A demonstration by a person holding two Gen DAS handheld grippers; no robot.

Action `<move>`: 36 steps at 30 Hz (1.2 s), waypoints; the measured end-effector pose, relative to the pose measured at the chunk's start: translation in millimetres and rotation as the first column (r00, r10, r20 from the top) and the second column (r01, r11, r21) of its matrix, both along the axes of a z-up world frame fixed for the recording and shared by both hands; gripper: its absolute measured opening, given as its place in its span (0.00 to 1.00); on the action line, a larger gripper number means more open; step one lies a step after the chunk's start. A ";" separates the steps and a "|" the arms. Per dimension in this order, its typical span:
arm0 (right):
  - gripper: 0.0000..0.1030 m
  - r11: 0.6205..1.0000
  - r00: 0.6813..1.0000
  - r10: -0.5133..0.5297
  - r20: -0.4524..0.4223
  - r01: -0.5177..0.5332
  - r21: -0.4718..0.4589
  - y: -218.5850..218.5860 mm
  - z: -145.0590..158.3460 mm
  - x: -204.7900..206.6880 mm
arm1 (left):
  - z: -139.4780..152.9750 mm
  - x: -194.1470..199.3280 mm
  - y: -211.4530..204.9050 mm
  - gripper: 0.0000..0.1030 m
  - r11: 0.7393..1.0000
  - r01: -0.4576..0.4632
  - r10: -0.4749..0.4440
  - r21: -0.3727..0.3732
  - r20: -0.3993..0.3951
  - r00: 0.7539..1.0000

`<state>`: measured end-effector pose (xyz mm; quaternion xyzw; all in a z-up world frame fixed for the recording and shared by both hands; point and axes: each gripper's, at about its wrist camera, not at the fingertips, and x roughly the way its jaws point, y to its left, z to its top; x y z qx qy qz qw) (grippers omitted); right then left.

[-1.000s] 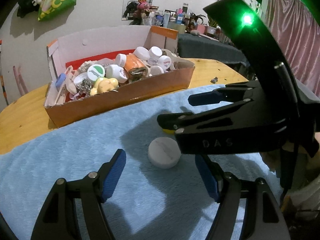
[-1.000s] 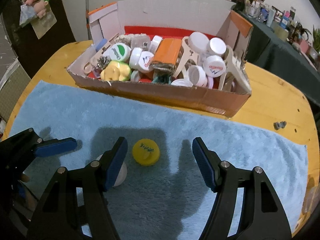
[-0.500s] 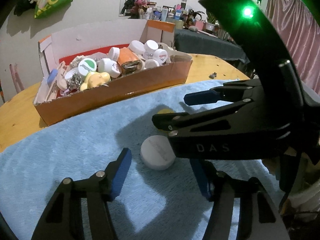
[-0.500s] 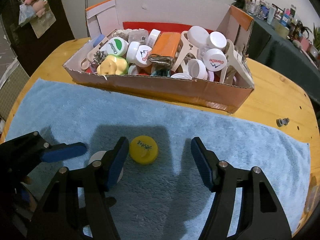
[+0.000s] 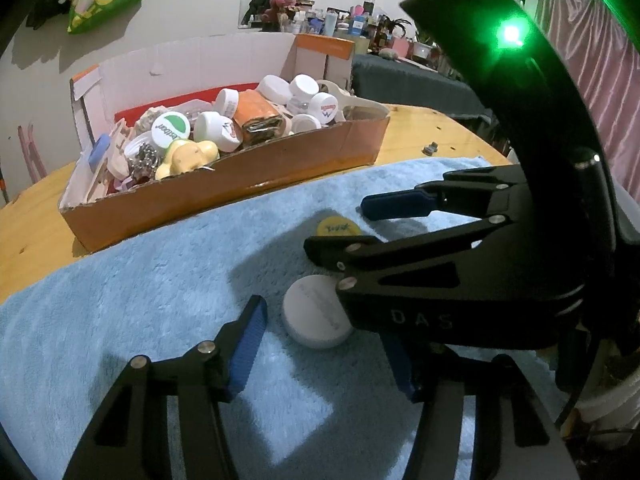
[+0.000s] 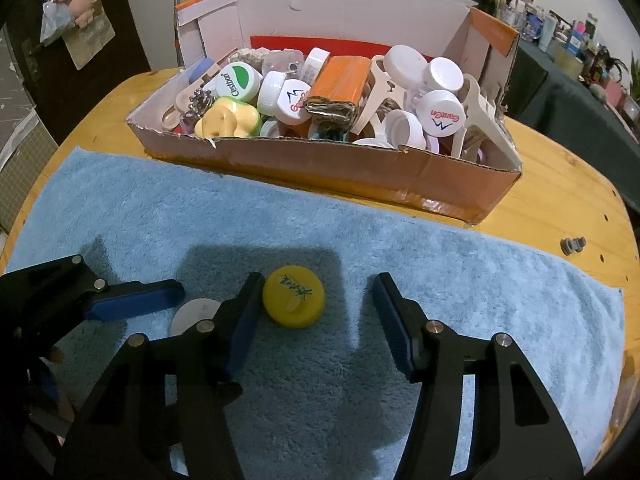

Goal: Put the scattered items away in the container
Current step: 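Close the left gripper on a white cap while the right gripper grasps the yellow cap, then lift the white cap and yellow cap off the towel with both grippers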

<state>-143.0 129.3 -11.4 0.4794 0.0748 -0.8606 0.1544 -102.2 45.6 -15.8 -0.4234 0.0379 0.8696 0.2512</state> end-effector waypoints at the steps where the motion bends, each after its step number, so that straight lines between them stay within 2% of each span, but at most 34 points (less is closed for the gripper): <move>1: 0.49 1.000 1.000 -0.001 -0.003 0.001 0.002 0.6 -0.2 -0.1 | -0.1 -0.3 0.9 0.57 1.000 0.000 0.000 -0.001 0.000 1.000; 5: 0.44 1.000 1.000 0.004 -0.005 -0.004 0.003 2.8 -0.6 0.5 | -0.3 -1.4 2.0 0.55 1.000 -0.001 0.001 0.000 -0.001 1.000; 7: 0.42 1.000 1.000 0.003 -0.005 -0.003 0.002 0.1 0.9 1.5 | -0.6 -1.2 2.4 0.47 1.000 0.000 0.000 0.001 0.003 1.000; 10: 0.37 1.000 1.000 0.003 -0.008 -0.003 0.007 0.6 0.9 1.4 | -0.3 -2.9 2.0 0.42 1.000 -0.006 0.006 0.009 0.005 1.000; 19: 0.30 1.000 1.000 0.002 -0.008 -0.002 0.005 1.2 2.5 1.5 | -0.6 -4.6 1.4 0.42 1.000 -0.005 0.005 0.013 0.001 1.000; 36: 0.30 1.000 1.000 0.007 -0.030 -0.007 0.002 7.2 8.0 3.6 | 11.9 -3.0 -5.2 0.42 0.999 -0.033 0.033 0.029 -0.029 0.999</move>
